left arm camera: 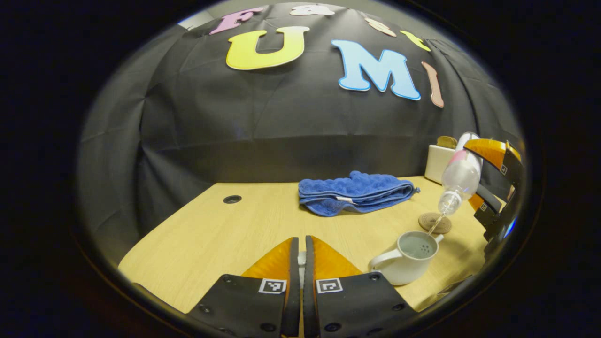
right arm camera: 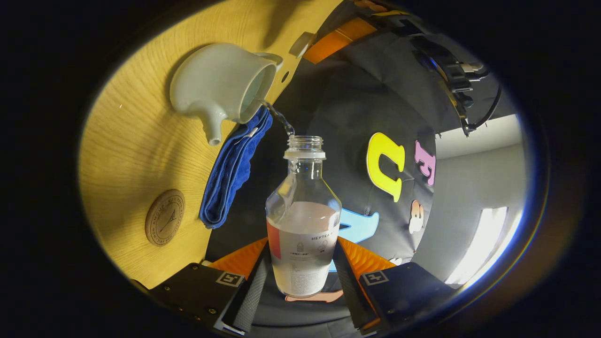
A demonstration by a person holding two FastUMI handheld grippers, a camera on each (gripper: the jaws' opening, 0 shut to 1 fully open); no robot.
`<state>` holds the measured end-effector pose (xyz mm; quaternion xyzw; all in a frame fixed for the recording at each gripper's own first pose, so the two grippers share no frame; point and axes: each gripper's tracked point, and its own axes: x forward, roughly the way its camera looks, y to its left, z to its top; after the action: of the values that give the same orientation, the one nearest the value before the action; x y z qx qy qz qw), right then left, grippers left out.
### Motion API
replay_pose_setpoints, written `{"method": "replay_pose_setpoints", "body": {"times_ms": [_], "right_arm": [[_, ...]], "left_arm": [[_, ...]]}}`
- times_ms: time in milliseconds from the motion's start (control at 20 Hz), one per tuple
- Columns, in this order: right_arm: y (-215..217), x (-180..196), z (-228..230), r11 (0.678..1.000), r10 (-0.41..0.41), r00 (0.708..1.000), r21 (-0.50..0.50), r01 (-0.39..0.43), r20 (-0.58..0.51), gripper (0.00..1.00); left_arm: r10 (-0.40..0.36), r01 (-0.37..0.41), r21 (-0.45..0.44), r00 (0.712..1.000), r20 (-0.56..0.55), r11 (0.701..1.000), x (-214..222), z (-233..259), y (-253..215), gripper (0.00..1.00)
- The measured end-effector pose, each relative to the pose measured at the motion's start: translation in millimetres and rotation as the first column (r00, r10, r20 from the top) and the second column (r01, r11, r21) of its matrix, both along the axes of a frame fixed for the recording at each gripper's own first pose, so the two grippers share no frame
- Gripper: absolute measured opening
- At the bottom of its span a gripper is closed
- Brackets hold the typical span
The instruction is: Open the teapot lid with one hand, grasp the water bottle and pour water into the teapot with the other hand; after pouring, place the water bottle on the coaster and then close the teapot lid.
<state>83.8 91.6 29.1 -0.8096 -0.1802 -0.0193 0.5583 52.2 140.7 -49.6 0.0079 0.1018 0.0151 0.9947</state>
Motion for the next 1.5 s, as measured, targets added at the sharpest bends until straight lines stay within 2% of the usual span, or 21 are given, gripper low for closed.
{"method": "replay_pose_setpoints", "body": {"times_ms": [1500], "right_arm": [[22.1,-3.1,9.7,0.989,0.054,0.996,-0.14,-0.043,0.076,0.76]], "left_arm": [[-0.014,0.014,-0.003,1.0,-0.004,1.0,-0.9,0.1,-1.8,0.1]]}}
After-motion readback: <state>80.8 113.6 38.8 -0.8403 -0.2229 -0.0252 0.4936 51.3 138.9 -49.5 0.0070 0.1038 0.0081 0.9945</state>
